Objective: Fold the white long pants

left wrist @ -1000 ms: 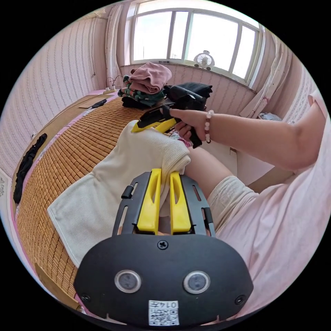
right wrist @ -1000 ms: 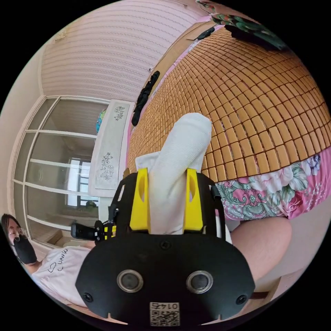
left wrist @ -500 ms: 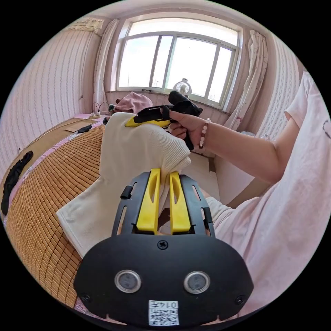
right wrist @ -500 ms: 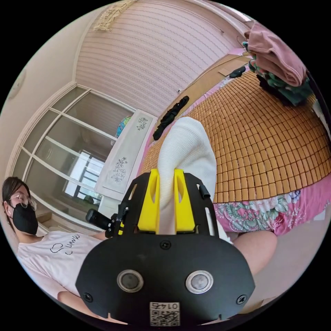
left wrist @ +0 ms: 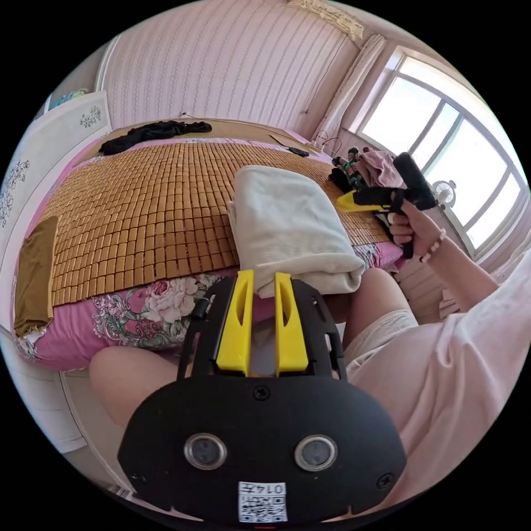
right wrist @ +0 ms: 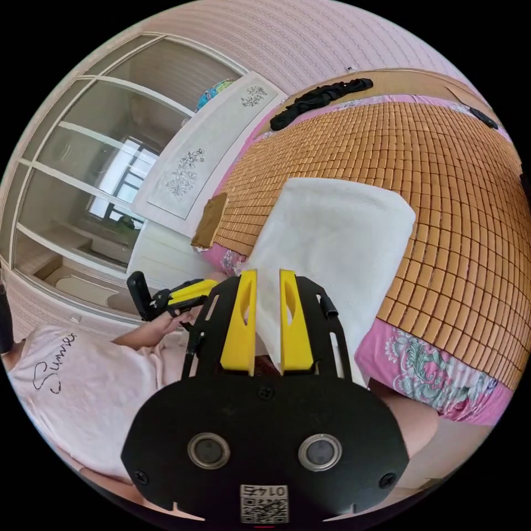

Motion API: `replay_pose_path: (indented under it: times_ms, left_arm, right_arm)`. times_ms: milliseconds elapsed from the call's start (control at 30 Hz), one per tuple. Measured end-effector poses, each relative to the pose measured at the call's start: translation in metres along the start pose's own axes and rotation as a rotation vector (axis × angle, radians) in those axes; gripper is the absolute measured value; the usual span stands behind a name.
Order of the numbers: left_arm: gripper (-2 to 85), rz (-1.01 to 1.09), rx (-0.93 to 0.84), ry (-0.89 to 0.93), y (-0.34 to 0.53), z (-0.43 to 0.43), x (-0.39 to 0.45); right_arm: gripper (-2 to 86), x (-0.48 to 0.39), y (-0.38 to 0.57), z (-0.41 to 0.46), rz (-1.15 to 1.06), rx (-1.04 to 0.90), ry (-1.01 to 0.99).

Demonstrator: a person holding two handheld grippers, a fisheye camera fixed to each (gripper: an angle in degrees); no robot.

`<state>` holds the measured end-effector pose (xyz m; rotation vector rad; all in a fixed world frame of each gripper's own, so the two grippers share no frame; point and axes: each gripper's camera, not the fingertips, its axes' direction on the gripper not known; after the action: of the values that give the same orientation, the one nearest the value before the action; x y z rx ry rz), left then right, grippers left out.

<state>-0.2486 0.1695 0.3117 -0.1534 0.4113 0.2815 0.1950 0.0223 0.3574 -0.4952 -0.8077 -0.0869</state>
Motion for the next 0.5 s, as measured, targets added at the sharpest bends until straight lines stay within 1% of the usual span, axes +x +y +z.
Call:
replay_pose_path:
  times_ms: [67,167,200,267,367,500]
  left_arm:
    - [6.5,0.038,0.007,0.035,-0.011,0.011,0.008]
    - [6.7,0.084,-0.029,0.018,-0.021,0.032,0.017]
    - [6.7,0.091,-0.048,0.01,-0.022,0.037,0.018]
    - [6.5,0.104,-0.152,-0.044,-0.019,0.059,0.016]
    - [5.8,0.14,-0.181,-0.087,-0.006,0.062,0.014]
    - [4.3,0.131,-0.256,-0.117,0.012,0.068,0.001]
  right_arm:
    - [6.7,-0.01,0.022,0.017,-0.009,-0.085,0.09]
    - [6.4,-0.027,0.034,0.052,-0.037,-0.186,0.145]
    - [6.5,-0.032,0.035,0.057,-0.043,-0.182,0.167]
    - [6.3,-0.05,0.034,0.078,-0.088,-0.176,0.287]
    - [5.9,-0.063,0.025,0.105,-0.136,-0.208,0.392]
    - [5.8,-0.071,0.015,0.132,-0.186,-0.267,0.459]
